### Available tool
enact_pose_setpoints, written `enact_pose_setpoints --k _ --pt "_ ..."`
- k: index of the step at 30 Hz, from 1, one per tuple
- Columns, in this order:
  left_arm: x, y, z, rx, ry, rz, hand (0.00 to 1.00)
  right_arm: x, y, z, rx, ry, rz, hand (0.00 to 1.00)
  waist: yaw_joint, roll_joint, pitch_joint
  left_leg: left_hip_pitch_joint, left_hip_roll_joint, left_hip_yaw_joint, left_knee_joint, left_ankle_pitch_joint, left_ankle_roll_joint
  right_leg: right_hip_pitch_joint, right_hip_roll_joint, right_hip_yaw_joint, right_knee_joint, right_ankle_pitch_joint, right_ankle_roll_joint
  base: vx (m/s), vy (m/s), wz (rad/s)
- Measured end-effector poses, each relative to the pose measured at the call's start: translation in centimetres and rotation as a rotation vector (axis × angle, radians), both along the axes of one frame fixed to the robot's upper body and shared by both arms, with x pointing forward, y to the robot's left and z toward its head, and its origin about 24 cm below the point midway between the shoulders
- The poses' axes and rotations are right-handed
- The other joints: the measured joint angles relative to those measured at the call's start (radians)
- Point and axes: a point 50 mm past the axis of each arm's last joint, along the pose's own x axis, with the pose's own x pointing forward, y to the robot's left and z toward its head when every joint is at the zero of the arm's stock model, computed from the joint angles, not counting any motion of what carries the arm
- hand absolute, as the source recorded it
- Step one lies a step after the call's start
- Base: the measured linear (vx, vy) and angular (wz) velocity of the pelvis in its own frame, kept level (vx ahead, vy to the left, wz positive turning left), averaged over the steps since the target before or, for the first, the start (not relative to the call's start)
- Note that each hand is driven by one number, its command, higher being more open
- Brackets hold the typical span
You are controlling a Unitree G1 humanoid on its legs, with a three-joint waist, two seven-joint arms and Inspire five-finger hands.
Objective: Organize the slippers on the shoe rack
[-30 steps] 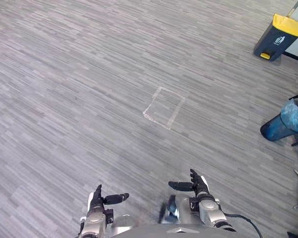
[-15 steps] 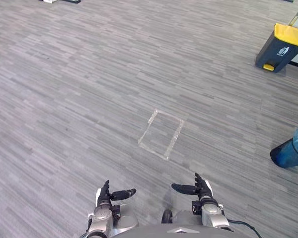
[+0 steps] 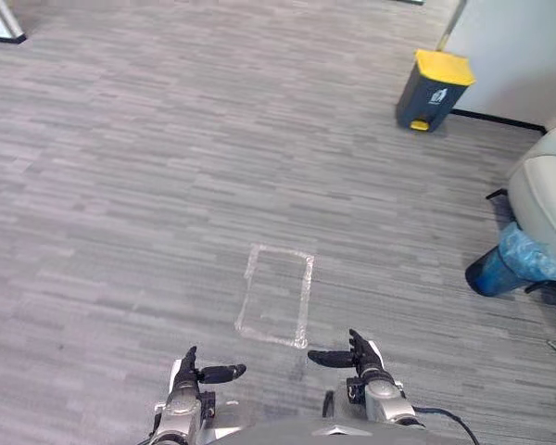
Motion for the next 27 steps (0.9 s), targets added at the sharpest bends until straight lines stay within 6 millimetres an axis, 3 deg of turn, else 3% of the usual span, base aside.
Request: enact_pose_setpoints --k 3,4,5,6,8,9,10,11,12,13,14,17,20,21,22,23,24,25,27 --pt "-0.5 0.2 -0.1 0.0 0.019 0.005 1.0 0.8 0.1 0.4 -0.013 -0.028 0.026 1.0 -0.011 0.0 0.0 0.053 0.007 0.018 -0.043 0.0 -0.004 -0.078 0.033 -0.086 -0.251 0.035 -0.002 0.34 -0.05 0.0" --pt "-0.7 0.3 -0.2 0.002 0.023 0.005 1.0 0.8 0.1 0.3 -0.015 -0.022 0.03 1.0 -0.01 -0.006 -0.004 0.078 -0.006 0.023 -0.057 -0.004 -0.03 -0.072 0.055 -0.107 -0.427 0.136 -0.008 0.51 -0.127 0.02" --pt "-0.7 -0.1 -0.3 -0.009 0.033 0.008 1.0 0.8 -0.7 0.3 -0.043 -0.019 0.042 1.0 -0.006 0.028 -0.005 0.115 0.018 0.008 -0.072 -0.019 -0.065 -0.051 0.097 -0.095 -0.465 0.251 -0.06 0.51 -0.147 -0.21" --pt "-0.9 -0.7 -0.5 -0.026 0.039 0.005 1.0 1.1 -1.2 0.4 -0.067 -0.022 0.06 1.0 0.0 0.058 -0.015 0.111 0.034 -0.005 -0.053 -0.006 -0.066 -0.051 0.119 -0.085 -0.464 0.218 -0.064 0.54 -0.191 -0.33" --pt "-0.8 -1.3 -0.6 -0.045 0.036 0.0 1.0 0.7 -1.7 0.3 -0.078 -0.006 0.054 1.0 -0.006 0.072 -0.016 0.095 0.045 -0.027 0.015 0.017 -0.085 -0.048 0.118 -0.082 -0.432 0.169 -0.064 0.36 -0.149 -0.16" --pt "-0.7 -1.8 -0.6 -0.057 0.031 0.001 1.0 0.5 -2.0 0.2 -0.077 0.003 0.033 1.0 -0.012 0.077 -0.017 0.053 0.071 -0.059 0.138 0.037 -0.11 -0.018 0.128 -0.087 -0.442 0.148 -0.065 0.35 -0.158 0.02" --pt "-0.5 -1.9 -0.6 -0.067 0.026 0.009 1.0 0.2 -2.2 0.1 -0.073 0.011 0.017 1.0 -0.013 0.077 -0.017 0.013 0.093 -0.086 0.26 0.069 -0.111 0.016 0.139 -0.087 -0.46 0.136 -0.065 0.58 -0.243 -0.07" --pt "-0.4 -2.3 -0.6 -0.082 0.017 0.018 1.0 -0.2 -2.2 0.0 -0.071 0.017 0.01 1.0 -0.012 0.079 -0.017 -0.051 0.134 -0.116 0.45 0.16 -0.119 0.08 0.164 -0.081 -0.504 0.128 -0.068 0.4 -0.16 -0.14" --pt "-0.3 -2.4 -0.5 -0.085 0.01 0.021 1.0 -0.4 -2.0 0.0 -0.068 0.017 0.009 1.0 -0.01 0.079 -0.016 -0.088 0.16 -0.12 0.545 0.181 -0.125 0.114 0.177 -0.072 -0.534 0.126 -0.072 0.42 -0.1 -0.37" --pt "0.1 -2.3 -0.2 -0.081 -0.015 0.011 1.0 -0.6 -2.1 0.0 -0.069 0.017 -0.001 1.0 -0.006 0.076 -0.017 -0.172 0.208 -0.103 0.724 0.1 -0.112 0.178 0.202 -0.048 -0.581 0.117 -0.084 0.3 -0.004 -0.48" --pt "0.2 -2.1 -0.1 -0.073 -0.026 0.011 1.0 -0.9 -2.0 -0.2 -0.065 0.029 -0.009 1.0 0.001 0.069 -0.018 -0.208 0.21 -0.084 0.751 0.05 -0.104 0.214 0.208 -0.029 -0.606 0.118 -0.083 0.41 0.018 -0.62" --pt "0.5 -1.8 0.1 -0.063 -0.044 0.01 1.0 -1.5 -2.3 -0.5 -0.065 0.057 -0.027 1.0 0.01 0.049 -0.02 -0.268 0.163 -0.078 0.6 -0.026 -0.088 0.269 0.203 0.035 -0.649 0.121 -0.078 0.24 0.078 -0.64" --pt "0.8 -1.8 0.3 -0.061 -0.064 0.009 1.0 -1.6 -2.4 -0.6 -0.063 0.066 -0.055 1.0 0.016 0.04 -0.015 -0.331 0.042 -0.26 0.291 -0.039 -0.095 0.296 0.172 0.13 -0.656 0.112 -0.044 0.26 0.235 -0.95" --pt "0.9 -1.9 0.3 -0.064 -0.068 0.011 1.0 -1.7 -2.6 -0.6 -0.066 0.069 -0.061 1.0 0.016 0.044 -0.015 -0.334 0.008 -0.34 0.202 -0.016 -0.097 0.296 0.163 0.165 -0.65 0.103 -0.02 0.25 0.299 -0.97" --pt "0.8 -2.3 0.2 -0.078 -0.067 0.021 1.0 -1.7 -3.0 -0.6 -0.076 0.069 -0.064 1.0 0.019 0.062 -0.015 -0.324 -0.013 -0.403 0.141 0.088 -0.107 0.293 0.161 0.212 -0.628 0.083 0.015 0.26 0.32 -1.04" --pt "0.7 -2.5 0.1 -0.085 -0.06 0.027 1.0 -1.8 -3.1 -0.6 -0.078 0.071 -0.066 1.0 0.024 0.065 -0.015 -0.307 -0.025 -0.407 0.142 0.131 -0.087 0.292 0.16 0.236 -0.613 0.07 0.035 0.21 0.265 -0.88" --pt "0.7 -2.1 0.1 -0.071 -0.054 0.022 1.0 -1.9 -2.8 -0.7 -0.073 0.074 -0.071 1.0 0.014 0.047 -0.021 -0.298 -0.042 -0.377 0.151 0.104 -0.092 0.292 0.135 0.249 -0.609 0.065 0.043 0.24 0.29 -0.71" --pt "0.6 -1.8 0.1 -0.066 -0.05 0.028 1.0 -2.2 -2.5 -0.9 -0.062 0.084 -0.072 1.0 0.016 0.029 -0.032 -0.294 -0.047 -0.339 0.185 0.061 -0.072 0.29 0.12 0.273 -0.599 0.057 0.052 0.22 0.278 -0.88" --pt "0.4 -1.7 0.1 -0.067 -0.046 0.037 1.0 -2.4 -1.9 -1.0 -0.042 0.089 -0.077 1.0 0.033 0.025 -0.035 -0.24 -0.046 -0.243 0.199 0.008 -0.049 0.267 0.098 0.334 -0.529 0.035 0.072 0.25 0.312 -1.25"
